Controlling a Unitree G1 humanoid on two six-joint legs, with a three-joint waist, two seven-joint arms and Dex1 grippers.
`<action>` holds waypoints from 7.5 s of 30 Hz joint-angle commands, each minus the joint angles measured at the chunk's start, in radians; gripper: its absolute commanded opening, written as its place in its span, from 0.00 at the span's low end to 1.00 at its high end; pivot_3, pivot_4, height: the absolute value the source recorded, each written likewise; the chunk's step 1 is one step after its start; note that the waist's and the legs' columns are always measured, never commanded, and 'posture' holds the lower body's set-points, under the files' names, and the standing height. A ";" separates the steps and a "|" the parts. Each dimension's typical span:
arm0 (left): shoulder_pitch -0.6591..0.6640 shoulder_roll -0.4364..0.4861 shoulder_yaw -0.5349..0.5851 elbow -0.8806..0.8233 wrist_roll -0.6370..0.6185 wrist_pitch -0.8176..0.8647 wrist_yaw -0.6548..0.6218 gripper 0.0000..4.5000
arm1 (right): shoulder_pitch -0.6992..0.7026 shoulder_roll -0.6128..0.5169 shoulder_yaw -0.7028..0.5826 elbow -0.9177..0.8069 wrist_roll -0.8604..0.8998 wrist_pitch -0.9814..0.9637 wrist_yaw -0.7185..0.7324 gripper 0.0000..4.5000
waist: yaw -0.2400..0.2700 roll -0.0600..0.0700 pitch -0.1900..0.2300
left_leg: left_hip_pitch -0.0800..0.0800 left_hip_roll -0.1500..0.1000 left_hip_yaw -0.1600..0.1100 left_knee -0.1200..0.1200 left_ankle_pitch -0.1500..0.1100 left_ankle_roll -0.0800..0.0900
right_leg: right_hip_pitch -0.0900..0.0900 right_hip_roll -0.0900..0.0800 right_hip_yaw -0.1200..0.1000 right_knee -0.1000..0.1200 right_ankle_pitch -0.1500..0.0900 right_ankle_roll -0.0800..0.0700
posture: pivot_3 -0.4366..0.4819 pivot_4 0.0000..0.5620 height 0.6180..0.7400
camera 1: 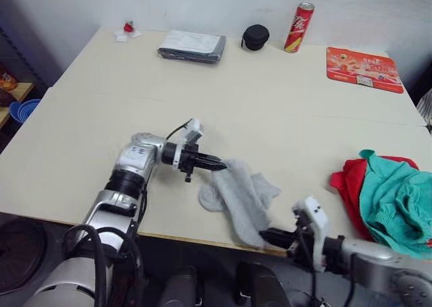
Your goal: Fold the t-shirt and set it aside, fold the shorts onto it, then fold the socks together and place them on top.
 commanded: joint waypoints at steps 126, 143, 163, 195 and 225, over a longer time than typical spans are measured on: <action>0.541 0.027 -0.041 -0.484 -0.006 -0.216 0.476 0.00 | -0.077 0.445 0.210 0.447 -1.055 -0.955 0.228 0.00 | -0.012 0.009 0.002 | 0.012 0.000 0.008 -0.014 0.003 -0.005 | 0.001 0.002 0.010 0.002 -0.001 -0.002 | 0.48 0.27 1.00; 0.452 0.282 0.231 -0.543 -0.380 0.331 0.428 0.47 | -0.266 0.324 0.296 0.472 -1.041 -0.940 0.431 0.00 | -0.008 0.008 0.003 | 0.012 -0.001 0.006 -0.014 0.003 -0.005 | 0.001 0.001 0.010 0.001 -0.001 -0.003 | 0.48 0.27 1.00; 0.131 0.208 -0.098 -0.438 -0.404 0.956 0.474 0.74 | -0.311 0.326 0.364 0.592 -1.087 -0.992 0.493 0.00 | -0.014 0.004 0.004 | 0.011 0.000 0.006 -0.013 0.005 -0.007 | 0.002 0.004 0.011 0.003 -0.001 -0.001 | 0.48 0.27 1.00; -0.082 -0.118 -0.054 -0.300 -0.383 0.827 0.516 0.01 | -0.265 0.328 0.378 0.502 -1.129 -0.888 0.403 0.00 | -0.014 0.002 0.004 | 0.012 0.000 0.007 -0.012 0.006 -0.009 | 0.002 0.005 0.012 0.005 -0.001 -0.001 | 0.48 0.27 1.00; 0.097 -0.285 -0.221 -0.053 -0.074 -0.160 0.147 1.00 | 0.290 0.371 -0.123 0.121 -0.974 -0.777 0.243 0.00 | 0.012 0.002 0.004 | 0.011 0.000 0.008 -0.013 0.006 -0.009 | 0.001 0.006 0.013 0.001 -0.001 -0.001 | 0.48 0.27 1.00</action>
